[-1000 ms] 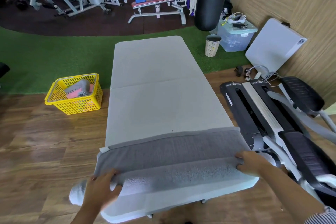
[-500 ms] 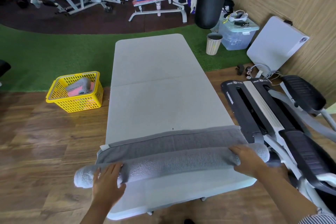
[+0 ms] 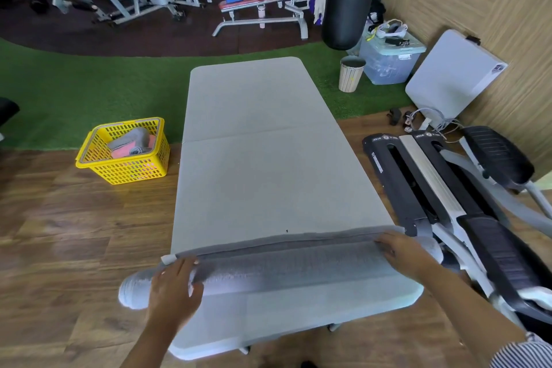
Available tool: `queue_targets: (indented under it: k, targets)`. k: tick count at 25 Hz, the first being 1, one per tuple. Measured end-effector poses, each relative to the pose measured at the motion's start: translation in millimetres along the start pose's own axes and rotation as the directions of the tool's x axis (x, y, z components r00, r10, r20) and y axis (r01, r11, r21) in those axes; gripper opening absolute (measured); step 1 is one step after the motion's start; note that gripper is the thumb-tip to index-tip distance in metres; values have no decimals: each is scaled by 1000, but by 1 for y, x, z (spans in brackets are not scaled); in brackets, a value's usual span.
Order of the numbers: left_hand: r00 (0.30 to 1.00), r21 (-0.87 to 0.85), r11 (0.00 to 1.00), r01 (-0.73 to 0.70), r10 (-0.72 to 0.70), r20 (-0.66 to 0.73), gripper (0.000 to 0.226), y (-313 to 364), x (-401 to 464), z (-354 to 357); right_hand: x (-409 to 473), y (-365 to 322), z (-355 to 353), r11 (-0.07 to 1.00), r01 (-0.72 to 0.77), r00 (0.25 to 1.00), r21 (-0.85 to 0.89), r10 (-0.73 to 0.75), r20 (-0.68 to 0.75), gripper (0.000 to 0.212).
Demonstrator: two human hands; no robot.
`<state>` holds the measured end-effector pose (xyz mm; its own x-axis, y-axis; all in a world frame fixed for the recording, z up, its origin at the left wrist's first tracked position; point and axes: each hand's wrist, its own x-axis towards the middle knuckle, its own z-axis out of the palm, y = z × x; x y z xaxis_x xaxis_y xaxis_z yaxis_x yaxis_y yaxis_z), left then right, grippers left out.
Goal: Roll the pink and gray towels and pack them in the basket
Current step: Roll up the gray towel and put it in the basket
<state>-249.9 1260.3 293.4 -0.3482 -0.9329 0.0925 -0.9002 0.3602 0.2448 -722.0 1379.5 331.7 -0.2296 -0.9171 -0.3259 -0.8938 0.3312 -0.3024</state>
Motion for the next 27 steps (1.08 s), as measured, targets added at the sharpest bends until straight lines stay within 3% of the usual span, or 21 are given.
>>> queue_targets:
  k: [2,6,8,10,14,16,19,22,27]
  targets:
    - [997,28,997,-68,69,-42,45,8,-6,10,-2,-7,7,999,34,999,10,-33,-40,40]
    - [994,14,998,-58,56,95,79,10,-14,15,-9,-11,16,980,43,993,-196,-21,115,61]
    - [993,-33,996,-88,91,78,61,10,-16,11,-10,-9,16,981,42,995,-189,-24,97,37]
    - [986,-66,986,-151,155,57,46,5,-18,6,-11,-7,12,991,11,984,-136,13,177,18]
    - [982,-58,989,-138,145,124,44,-9,-17,3,-11,-10,3,997,-30,958,-75,50,283,26]
    - [986,-34,996,-83,87,146,45,-6,-8,4,-6,-14,1,996,-14,973,-84,33,229,41]
    - [997,-41,998,-49,52,59,46,15,1,9,3,-26,3,998,59,995,24,-61,77,42]
    - [980,-78,977,-198,200,12,48,49,-2,13,6,-46,11,980,159,987,117,-160,4,33]
    - [939,-129,951,-281,300,169,58,79,-8,24,10,-65,27,966,196,979,170,-202,15,22]
